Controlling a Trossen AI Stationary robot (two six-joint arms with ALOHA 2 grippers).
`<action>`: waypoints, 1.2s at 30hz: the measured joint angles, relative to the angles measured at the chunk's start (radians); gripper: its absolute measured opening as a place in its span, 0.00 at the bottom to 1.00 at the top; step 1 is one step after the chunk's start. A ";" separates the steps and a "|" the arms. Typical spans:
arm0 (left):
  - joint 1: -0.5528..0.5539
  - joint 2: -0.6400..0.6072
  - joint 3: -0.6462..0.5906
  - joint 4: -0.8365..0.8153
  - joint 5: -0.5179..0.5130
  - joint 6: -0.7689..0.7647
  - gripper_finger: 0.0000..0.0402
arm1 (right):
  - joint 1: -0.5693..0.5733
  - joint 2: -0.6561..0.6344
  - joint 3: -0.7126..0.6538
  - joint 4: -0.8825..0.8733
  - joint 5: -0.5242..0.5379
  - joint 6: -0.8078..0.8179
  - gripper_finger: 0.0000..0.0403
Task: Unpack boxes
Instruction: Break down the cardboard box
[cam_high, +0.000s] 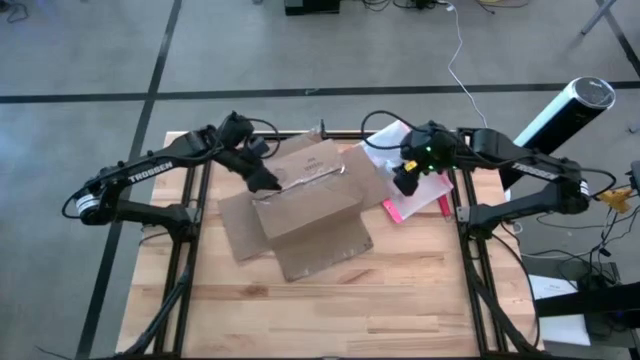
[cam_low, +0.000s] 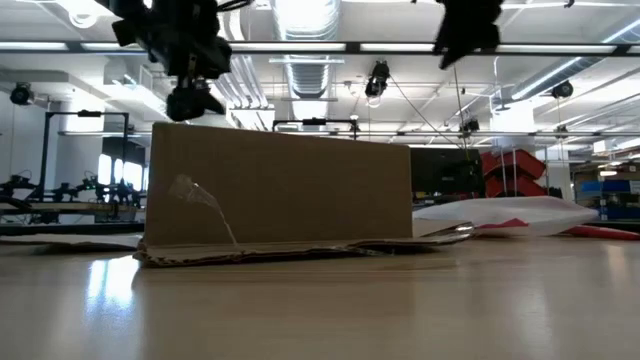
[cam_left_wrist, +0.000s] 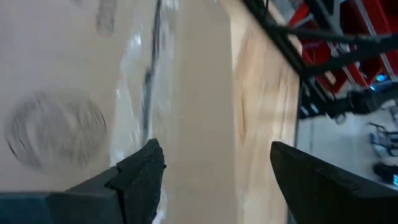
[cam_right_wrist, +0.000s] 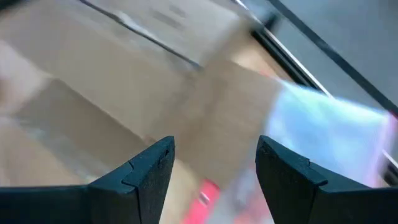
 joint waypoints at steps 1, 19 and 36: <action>0.000 0.000 0.000 0.027 -0.014 0.000 0.69 | -0.005 -0.002 0.000 -0.039 0.013 0.026 0.51; -0.018 0.160 0.000 0.153 -0.079 0.151 0.69 | -0.031 0.001 -0.139 -0.226 0.114 0.384 0.51; -0.032 0.227 0.000 -0.096 -0.053 0.353 0.69 | -0.031 0.059 -0.461 -0.050 -0.013 0.565 0.51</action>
